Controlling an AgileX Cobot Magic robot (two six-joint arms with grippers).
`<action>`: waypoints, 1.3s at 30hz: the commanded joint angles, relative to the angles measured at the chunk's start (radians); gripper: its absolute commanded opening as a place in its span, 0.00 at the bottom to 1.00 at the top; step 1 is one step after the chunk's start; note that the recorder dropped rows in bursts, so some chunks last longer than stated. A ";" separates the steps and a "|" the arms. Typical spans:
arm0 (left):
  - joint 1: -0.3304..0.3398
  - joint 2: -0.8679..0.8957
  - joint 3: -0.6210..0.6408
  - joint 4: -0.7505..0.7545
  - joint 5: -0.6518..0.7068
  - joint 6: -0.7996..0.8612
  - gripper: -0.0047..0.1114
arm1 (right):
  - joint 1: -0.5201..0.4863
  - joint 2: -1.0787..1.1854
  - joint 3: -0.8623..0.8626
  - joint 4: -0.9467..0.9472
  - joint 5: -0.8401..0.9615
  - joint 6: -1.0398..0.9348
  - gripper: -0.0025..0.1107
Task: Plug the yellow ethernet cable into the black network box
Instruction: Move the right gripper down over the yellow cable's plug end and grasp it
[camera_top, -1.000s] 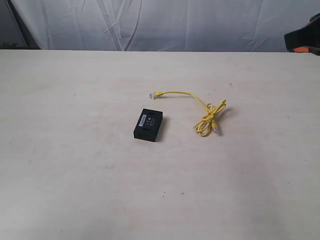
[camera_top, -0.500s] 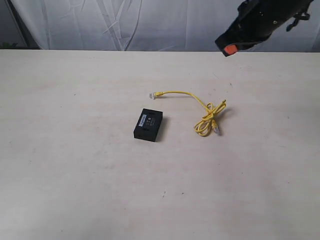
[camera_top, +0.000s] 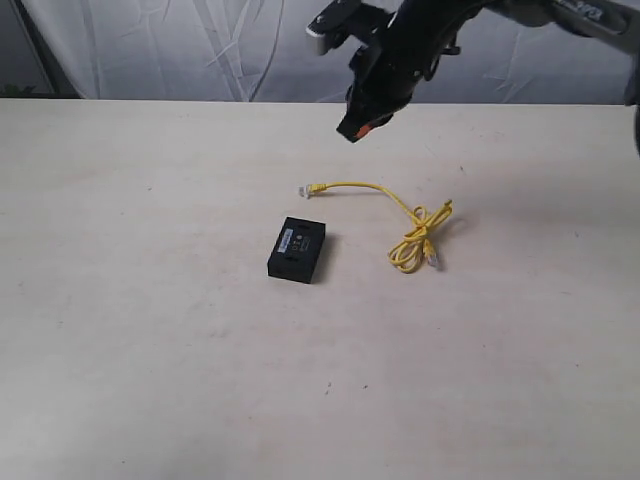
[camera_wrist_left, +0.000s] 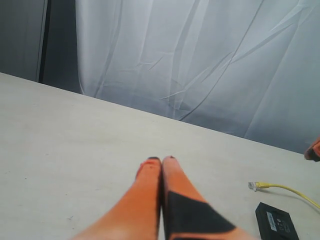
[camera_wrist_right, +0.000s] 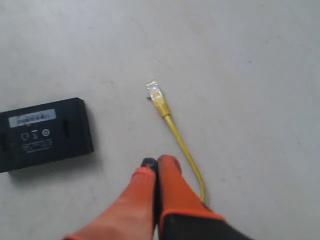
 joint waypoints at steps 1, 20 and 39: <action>0.002 -0.005 0.004 0.012 -0.003 -0.005 0.04 | 0.044 0.053 -0.027 -0.001 0.003 -0.159 0.04; 0.002 -0.005 0.004 0.012 0.014 -0.005 0.04 | 0.060 0.143 -0.027 0.006 -0.076 -0.541 0.42; 0.002 -0.005 0.004 0.012 0.014 -0.005 0.04 | 0.060 0.222 -0.027 0.025 -0.179 -0.555 0.42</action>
